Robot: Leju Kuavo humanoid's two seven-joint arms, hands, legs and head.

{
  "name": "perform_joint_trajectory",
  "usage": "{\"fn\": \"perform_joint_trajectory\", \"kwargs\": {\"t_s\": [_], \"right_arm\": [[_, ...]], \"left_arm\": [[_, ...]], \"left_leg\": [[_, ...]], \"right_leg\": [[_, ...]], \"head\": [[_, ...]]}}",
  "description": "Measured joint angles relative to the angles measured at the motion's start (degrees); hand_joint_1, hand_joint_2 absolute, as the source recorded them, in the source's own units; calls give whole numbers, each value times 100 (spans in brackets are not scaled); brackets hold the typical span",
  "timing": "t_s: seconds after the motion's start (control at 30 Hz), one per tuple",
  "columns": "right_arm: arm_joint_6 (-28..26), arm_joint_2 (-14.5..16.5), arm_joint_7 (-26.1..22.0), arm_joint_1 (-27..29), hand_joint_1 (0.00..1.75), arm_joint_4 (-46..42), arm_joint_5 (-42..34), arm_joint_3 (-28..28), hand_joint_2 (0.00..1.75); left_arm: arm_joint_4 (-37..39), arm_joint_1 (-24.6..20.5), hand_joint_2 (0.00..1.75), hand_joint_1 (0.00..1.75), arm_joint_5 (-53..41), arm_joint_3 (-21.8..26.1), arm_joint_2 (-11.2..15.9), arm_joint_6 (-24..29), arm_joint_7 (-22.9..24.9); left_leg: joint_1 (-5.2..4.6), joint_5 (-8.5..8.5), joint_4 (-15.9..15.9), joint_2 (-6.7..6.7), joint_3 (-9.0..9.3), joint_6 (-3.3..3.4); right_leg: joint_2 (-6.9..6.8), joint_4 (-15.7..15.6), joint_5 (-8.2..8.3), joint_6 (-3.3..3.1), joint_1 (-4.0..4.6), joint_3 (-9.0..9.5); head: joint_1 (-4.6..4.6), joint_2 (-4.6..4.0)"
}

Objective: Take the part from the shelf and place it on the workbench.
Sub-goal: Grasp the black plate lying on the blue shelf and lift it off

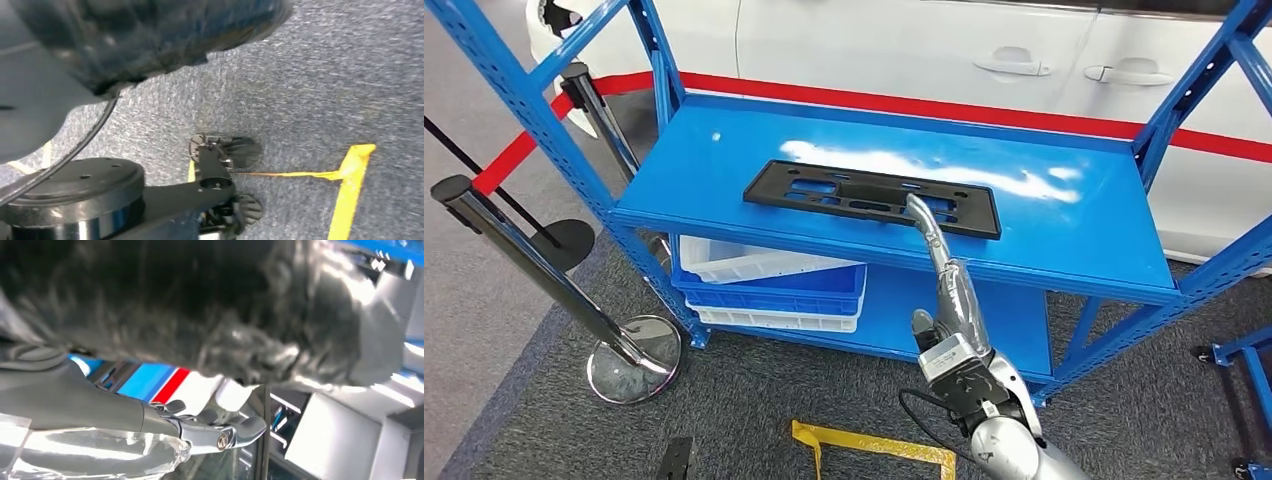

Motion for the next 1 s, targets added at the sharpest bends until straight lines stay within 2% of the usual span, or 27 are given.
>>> {"fn": "perform_joint_trajectory", "kwargs": {"t_s": [0.07, 0.1, 0.2, 0.23, 0.27, 0.3, 0.33, 0.4, 0.47, 0.57, 0.63, 0.7, 0.73, 0.77, 0.8, 0.87, 0.9, 0.93, 1.0], "right_arm": [[0, -1, 25, -13, 0, 22, 28, 19, 0], [0, -2, 29, -22, 0, 31, 33, 26, 0], [-1, -2, 40, -31, 0, 63, 37, 50, 131], [-1, -2, 44, -29, 0, 79, 37, 61, 175], [-1, -2, 49, -29, 0, 96, 37, 73, 175], [-1, -2, 52, -30, 0, 112, 37, 83, 175], [-1, -2, 54, -31, 0, 126, 37, 89, 175], [3, -1, 54, -43, 0, 143, 37, 96, 175], [24, 1, 54, -63, 0, 156, 38, 110, 175], [98, 8, 57, -98, 0, 193, 49, 161, 175], [140, 27, 60, -133, 0, 220, 57, 207, 87], [184, 44, 66, -168, 0, 254, 64, 249, 0], [202, 48, 69, -177, 0, 274, 69, 271, 0], [211, 48, 71, -180, 0, 292, 77, 293, 0], [214, 48, 73, -180, 0, 304, 86, 313, 0], [214, 50, 81, -183, 0, 317, 104, 342, 0], [214, 51, 91, -186, 0, 317, 110, 351, 0], [214, 52, 102, -189, 0, 318, 113, 357, 0], [214, 54, 117, -194, 0, 320, 115, 367, 0]], "left_arm": [[0, 15, 0, 0, 0, -11, -3, -8, 9], [0, 12, 0, 0, -1, -16, -4, -11, 10], [0, 1, 0, 0, -1, -20, 0, -14, 13], [0, 4, 0, 0, -1, -22, 1, -14, 15], [0, 8, 0, 0, -1, -24, 1, -14, 17], [0, 11, 0, 0, -1, -27, 0, -15, 19], [0, 11, 0, 0, -1, -32, -1, -18, 20], [0, 7, 0, 0, -1, -41, -2, -25, 19], [0, 2, 0, 0, -2, -49, -1, -30, 8], [0, -16, 0, 0, -11, -57, 4, -33, -14], [0, -34, 0, 0, -20, -62, 7, -38, -19], [0, -42, 0, 0, -22, -67, 3, -45, -16], [0, -42, 0, 0, -22, -69, 2, -48, -15], [0, -40, 0, 0, -21, -70, 1, -47, -15], [0, -40, 0, 0, -21, -70, 2, -45, -15], [0, -47, 0, 0, -21, -72, 7, -43, -15], [0, -55, 0, 0, -21, -72, 12, -43, -15], [0, -63, 0, 0, -20, -72, 16, -44, -15], [0, -70, 0, 0, -20, -72, 22, -48, -15]], "left_leg": [[17, 119, -39, 0, 32, 100], [24, 145, -64, 3, 43, 142], [-6, 163, -86, 9, 40, 203], [-20, 162, -83, 9, 37, 206], [-29, 160, -79, 7, 34, 207], [-34, 158, -73, 4, 34, 207], [-36, 155, -66, 0, 35, 203], [-52, 143, -43, -5, 26, 179], [-74, 142, -34, -6, 11, 130], [-61, 106, 5, -2, -16, 46], [-44, -127, 338, 3, -170, -3], [-34, -463, 990, 5, -475, -36], [-30, -562, 1282, 6, -614, -48], [-31, -553, 1403, 6, -672, -52], [-33, -443, 1319, 6, -633, -44], [-46, -72, 657, 6, -314, 11], [-65, 58, 311, 6, -140, 46], [-82, 123, 71, 5, -21, 76], [-114, 123, -76, 2, 51, 109]], "right_leg": [[-2, 65, -63, 68, -6, -3], [-4, 215, -172, 93, -10, -65], [-7, 1190, -702, 133, -26, -507], [-7, 1434, -775, 139, -28, -614], [-7, 1492, -744, 139, -28, -630], [-7, 1340, -616, 132, -28, -540], [-7, 1015, -432, 119, -28, -363], [-5, 325, -188, 75, -15, -15], [1, 38, -143, 27, 7, 103], [2, -9, -105, -64, 5, 110], [-11, -49, -82, -124, -16, 127], [-20, -51, -85, -153, -8, 126], [-23, -50, -89, -164, 0, 126], [-22, -49, -94, -171, 9, 128], [-19, -48, -99, -175, 17, 134], [-8, -48, -114, -168, 25, 156], [-5, -43, -124, -154, 36, 161], [-4, -43, -130, -135, 41, 160], [-4, -50, -131, -90, 47, 151]], "head": [[8, 0], [20, 0], [41, 0], [41, 0], [41, 0], [41, 0], [43, 0], [41, 0], [31, 0], [21, 0], [7, 0], [-5, 0], [-4, 0], [-5, 0], [-5, 0], [-4, 0], [-2, 0], [-3, 0], [-2, 0]]}}
